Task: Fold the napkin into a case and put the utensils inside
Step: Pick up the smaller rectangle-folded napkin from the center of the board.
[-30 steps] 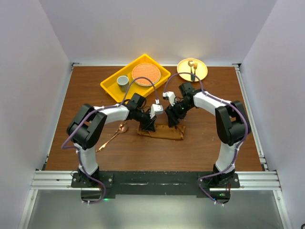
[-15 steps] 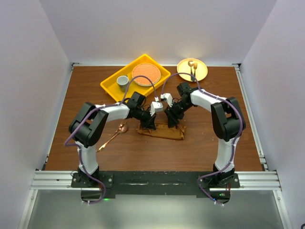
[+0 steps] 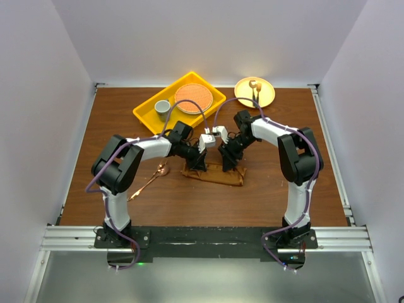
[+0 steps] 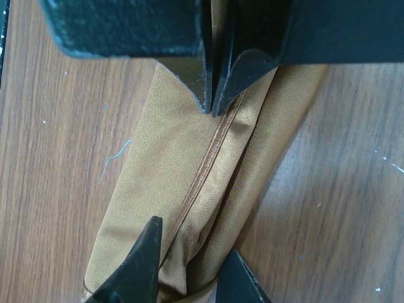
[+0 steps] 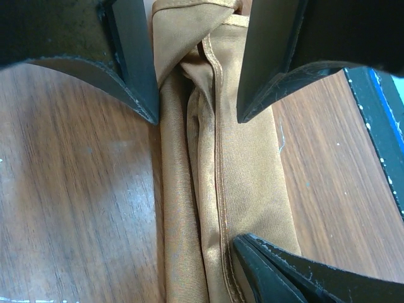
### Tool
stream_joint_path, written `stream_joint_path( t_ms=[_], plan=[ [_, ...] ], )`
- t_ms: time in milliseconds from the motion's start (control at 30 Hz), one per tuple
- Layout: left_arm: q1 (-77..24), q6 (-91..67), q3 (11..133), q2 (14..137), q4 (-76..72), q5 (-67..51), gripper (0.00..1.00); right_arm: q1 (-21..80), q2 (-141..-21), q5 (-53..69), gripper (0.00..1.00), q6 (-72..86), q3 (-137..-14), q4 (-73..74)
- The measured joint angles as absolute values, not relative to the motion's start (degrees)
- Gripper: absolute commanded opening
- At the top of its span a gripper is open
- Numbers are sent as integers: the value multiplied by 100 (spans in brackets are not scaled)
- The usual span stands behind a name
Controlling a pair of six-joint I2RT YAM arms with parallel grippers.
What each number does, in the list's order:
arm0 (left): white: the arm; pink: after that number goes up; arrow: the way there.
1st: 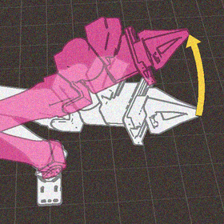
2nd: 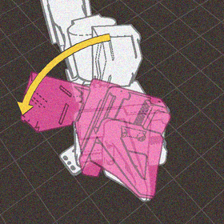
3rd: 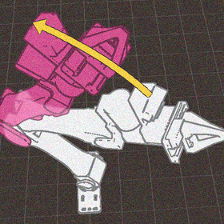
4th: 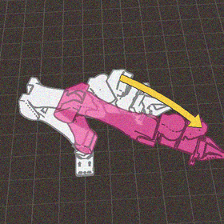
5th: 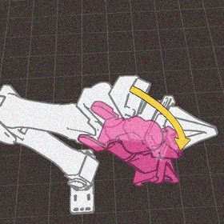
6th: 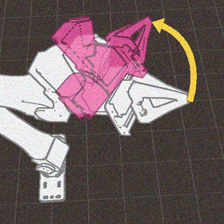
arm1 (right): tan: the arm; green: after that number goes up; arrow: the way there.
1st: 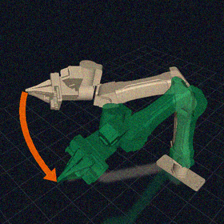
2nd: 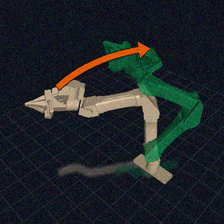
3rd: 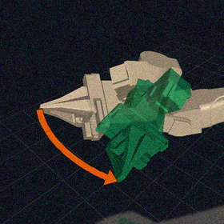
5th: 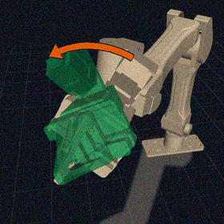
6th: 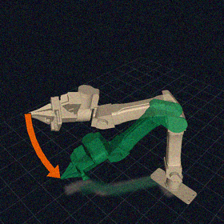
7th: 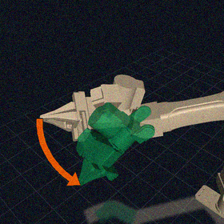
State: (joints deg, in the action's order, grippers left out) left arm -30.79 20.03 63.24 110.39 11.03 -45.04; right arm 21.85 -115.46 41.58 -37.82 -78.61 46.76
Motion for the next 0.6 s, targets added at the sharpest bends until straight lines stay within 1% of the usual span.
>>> stream_joint_path(
  t_ms=[67,200,233,333,400,433,467,533,600],
  plan=[
    [-3076,2003,6324,11041,1100,-4506,8,2185,-11546,4150,49,-3820,-7854,4663],
    [-3076,2003,6324,11041,1096,-4506,8,2185,-11552,4132,40,-3848,-7795,4580],
    [-3074,2003,6324,11041,1094,-4506,8,2185,-11557,4128,36,-3848,-7784,4560],
    [-3070,2005,6324,11041,1092,-4506,8,2185,-11579,4125,34,-3844,-7771,4523],
    [-3063,2005,6324,11041,1092,-4506,8,2185,-11581,4130,40,-3824,-7758,4501],
    [-3061,2003,6324,11041,1092,-4506,8,2185,-11581,4132,45,-3800,-7758,4499],
    [-3059,2003,6324,11041,1092,-4506,8,2185,-11581,4141,54,-3774,-7758,4501],
    [-3050,2005,6324,11041,1092,-4506,5,2185,-11583,4213,58,-3710,-7771,4576],
    [-3048,2001,6324,11041,1085,-4501,1,2185,-11590,4309,58,-3708,-7815,4696]
  ],
)
